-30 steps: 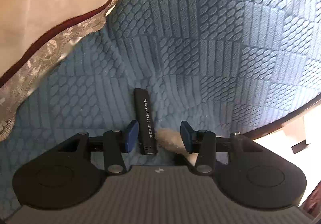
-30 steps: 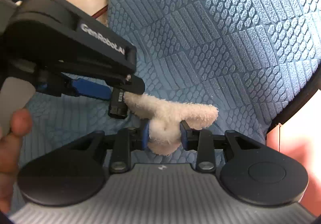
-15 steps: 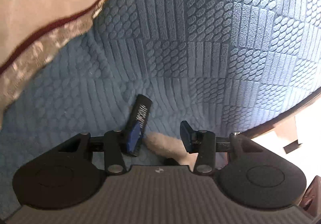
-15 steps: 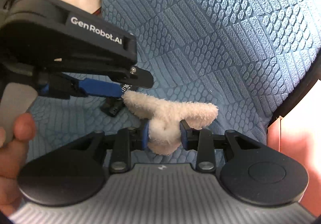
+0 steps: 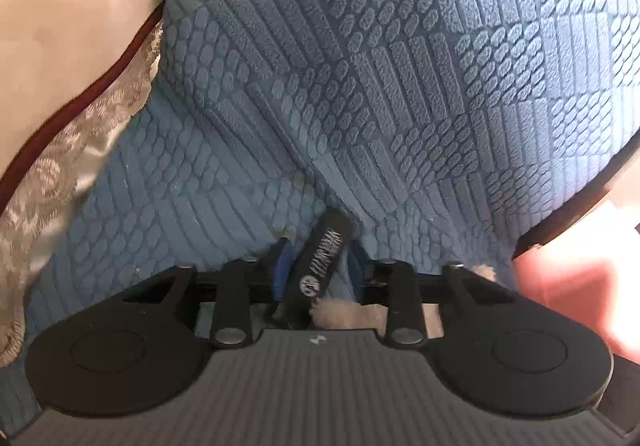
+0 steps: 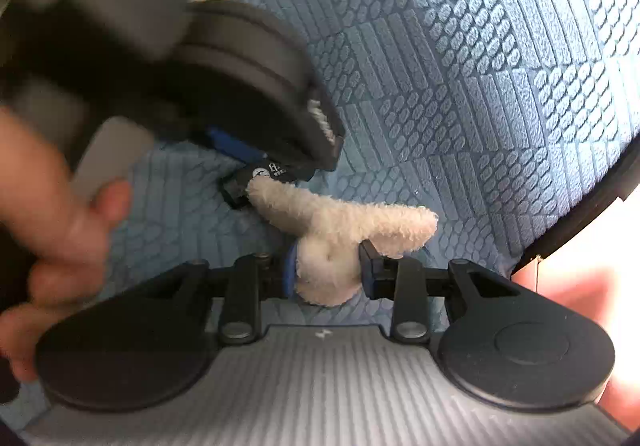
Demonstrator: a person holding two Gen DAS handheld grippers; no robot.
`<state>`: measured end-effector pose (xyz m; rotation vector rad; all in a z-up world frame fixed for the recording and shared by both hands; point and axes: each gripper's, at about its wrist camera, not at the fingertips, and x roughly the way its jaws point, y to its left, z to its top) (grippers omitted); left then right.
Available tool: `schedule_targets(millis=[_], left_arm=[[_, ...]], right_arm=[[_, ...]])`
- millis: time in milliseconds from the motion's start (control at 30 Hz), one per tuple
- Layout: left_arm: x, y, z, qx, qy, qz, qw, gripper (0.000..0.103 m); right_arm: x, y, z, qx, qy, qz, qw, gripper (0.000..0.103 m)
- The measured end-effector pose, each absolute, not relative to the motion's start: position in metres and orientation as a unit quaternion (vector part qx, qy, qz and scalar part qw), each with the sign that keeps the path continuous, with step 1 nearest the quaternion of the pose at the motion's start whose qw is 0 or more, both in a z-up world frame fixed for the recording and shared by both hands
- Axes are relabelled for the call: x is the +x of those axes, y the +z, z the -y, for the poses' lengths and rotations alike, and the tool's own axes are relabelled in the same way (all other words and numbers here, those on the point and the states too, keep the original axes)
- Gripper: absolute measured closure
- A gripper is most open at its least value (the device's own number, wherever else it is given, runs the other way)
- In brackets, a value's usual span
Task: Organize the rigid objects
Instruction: 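Lift the black USB stick with the left gripper beside the held plush toy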
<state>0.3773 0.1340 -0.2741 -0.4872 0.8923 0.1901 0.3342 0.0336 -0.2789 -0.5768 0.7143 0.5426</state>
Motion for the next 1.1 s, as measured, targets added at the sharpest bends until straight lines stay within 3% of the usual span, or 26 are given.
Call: schedule_targets(millis=[267,700,800,867,1100], left_arm=[[0.378,-0.266,-0.137,-0.236,0.081,-0.431,0.867,0.09],[0.37,-0.276,-0.158,-0.353,0.033,-0.425,0.833,0.09],[0.372,-0.278,-0.157,-0.353,0.022,-0.426,0.833,0.083],[0.373,-0.28,-0.157,-0.359,0.009,-0.429,0.829,0.071],[0.38,-0.287,-0.143,-0.335,0.006,-0.436,0.835,0.071]], right_arm=[[0.346,-0.273,-0.023,-0.235,0.251,-0.369,0.863,0.069],[0.345,-0.272,-0.013,-0.216,0.254,-0.378,0.864,0.069],[0.347,-0.273,-0.014,-0.215,0.253,-0.38,0.864,0.069],[0.346,-0.272,-0.013,-0.214,0.253,-0.38,0.863,0.069],[0.346,-0.272,-0.012,-0.212,0.252,-0.384,0.862,0.069]])
